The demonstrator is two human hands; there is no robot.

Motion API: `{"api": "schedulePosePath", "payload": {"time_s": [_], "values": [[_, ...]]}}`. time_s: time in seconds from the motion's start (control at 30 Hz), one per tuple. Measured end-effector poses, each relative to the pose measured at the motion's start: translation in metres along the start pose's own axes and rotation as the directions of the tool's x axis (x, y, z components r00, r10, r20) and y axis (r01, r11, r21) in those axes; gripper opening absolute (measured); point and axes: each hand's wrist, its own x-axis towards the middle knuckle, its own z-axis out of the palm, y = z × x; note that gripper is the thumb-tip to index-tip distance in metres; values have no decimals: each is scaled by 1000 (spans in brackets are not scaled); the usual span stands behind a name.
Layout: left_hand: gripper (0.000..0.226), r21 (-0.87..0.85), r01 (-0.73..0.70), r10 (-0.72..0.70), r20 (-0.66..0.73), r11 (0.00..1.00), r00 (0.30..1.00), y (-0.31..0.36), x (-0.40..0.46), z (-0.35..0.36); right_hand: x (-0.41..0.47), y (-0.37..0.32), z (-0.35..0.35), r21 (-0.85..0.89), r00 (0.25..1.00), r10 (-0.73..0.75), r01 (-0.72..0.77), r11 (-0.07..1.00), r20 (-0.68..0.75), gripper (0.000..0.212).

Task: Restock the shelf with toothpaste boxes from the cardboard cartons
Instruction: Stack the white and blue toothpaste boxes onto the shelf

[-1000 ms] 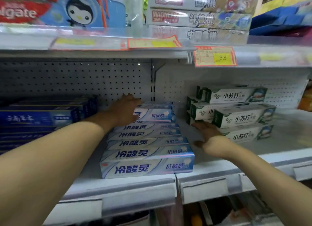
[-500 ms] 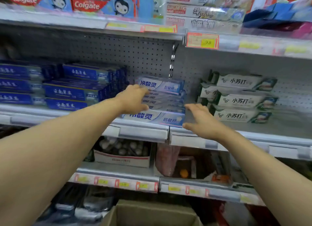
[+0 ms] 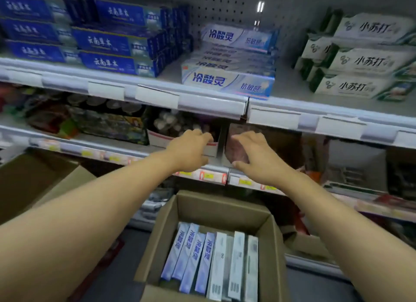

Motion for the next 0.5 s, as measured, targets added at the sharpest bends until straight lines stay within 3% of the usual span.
{"api": "schedulePosePath", "payload": {"time_s": [0.23, 0.5], "values": [[58, -56, 44, -29, 253, 997, 967, -31, -17, 101, -27, 16, 102, 40, 973, 83, -94, 995, 213, 64], [50, -2, 32, -28, 473, 999, 881, -67, -26, 217, -71, 34, 219, 53, 840, 291, -352, 934, 459, 63]]}}
